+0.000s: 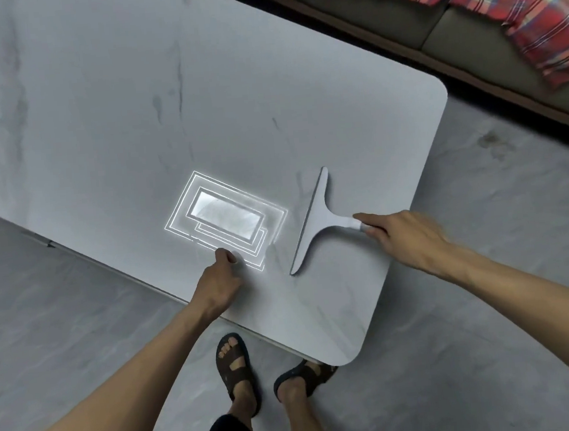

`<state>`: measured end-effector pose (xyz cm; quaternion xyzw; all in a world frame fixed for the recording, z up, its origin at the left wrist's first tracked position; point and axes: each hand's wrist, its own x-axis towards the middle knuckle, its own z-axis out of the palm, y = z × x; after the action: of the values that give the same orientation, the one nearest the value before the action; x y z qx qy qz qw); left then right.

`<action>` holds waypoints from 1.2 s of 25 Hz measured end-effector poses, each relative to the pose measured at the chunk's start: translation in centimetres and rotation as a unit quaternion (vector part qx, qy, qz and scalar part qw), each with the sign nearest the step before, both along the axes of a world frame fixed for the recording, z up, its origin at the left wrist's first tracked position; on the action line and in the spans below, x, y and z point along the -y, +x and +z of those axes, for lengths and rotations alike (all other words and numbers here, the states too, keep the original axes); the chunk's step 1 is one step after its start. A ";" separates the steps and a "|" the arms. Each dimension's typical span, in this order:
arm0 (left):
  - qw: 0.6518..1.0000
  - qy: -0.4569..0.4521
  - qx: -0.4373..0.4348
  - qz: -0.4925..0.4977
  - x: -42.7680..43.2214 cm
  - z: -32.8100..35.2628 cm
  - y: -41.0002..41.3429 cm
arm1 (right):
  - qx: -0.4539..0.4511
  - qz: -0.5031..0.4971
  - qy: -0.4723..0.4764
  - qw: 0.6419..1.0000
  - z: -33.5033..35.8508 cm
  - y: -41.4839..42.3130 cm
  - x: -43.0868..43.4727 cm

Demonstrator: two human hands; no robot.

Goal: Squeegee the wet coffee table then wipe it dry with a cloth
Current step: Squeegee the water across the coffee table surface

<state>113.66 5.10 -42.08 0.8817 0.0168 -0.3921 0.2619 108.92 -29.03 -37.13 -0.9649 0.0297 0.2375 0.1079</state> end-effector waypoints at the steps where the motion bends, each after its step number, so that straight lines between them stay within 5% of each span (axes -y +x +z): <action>1: 1.000 -0.004 0.014 0.002 0.4 0.3 0.3 | 0.005 -0.020 0.005 1.000 0.6 0.0 0.4; 10: 0.996 -0.004 0.090 0.018 2.5 0.8 7.7 | -0.001 -0.216 0.122 0.969 -1.5 11.8 -3.3; 17: 0.995 0.013 0.046 -0.088 3.4 1.2 11.7 | -0.031 -0.167 0.015 0.985 0.3 1.8 -3.2; 20: 0.989 0.042 0.059 -0.131 3.3 1.1 12.2 | -0.034 -0.198 0.041 0.979 2.6 1.2 -2.5; 25: 0.992 0.051 0.105 -0.055 0.7 0.8 13.9 | 0.026 -0.356 0.115 0.927 2.3 15.2 -0.5; 28: 0.994 0.042 0.103 -0.008 -2.3 -0.3 14.5 | 0.017 -0.502 0.185 0.845 0.7 22.7 -1.5; 30: 0.996 0.040 0.084 0.016 -4.2 -1.1 14.3 | 0.013 -0.492 0.174 0.853 -0.3 24.3 -4.0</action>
<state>127.93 9.34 -43.18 0.9209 0.0245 -0.3114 0.2333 133.26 -25.05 -37.40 -0.7927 0.4572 0.1419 0.3773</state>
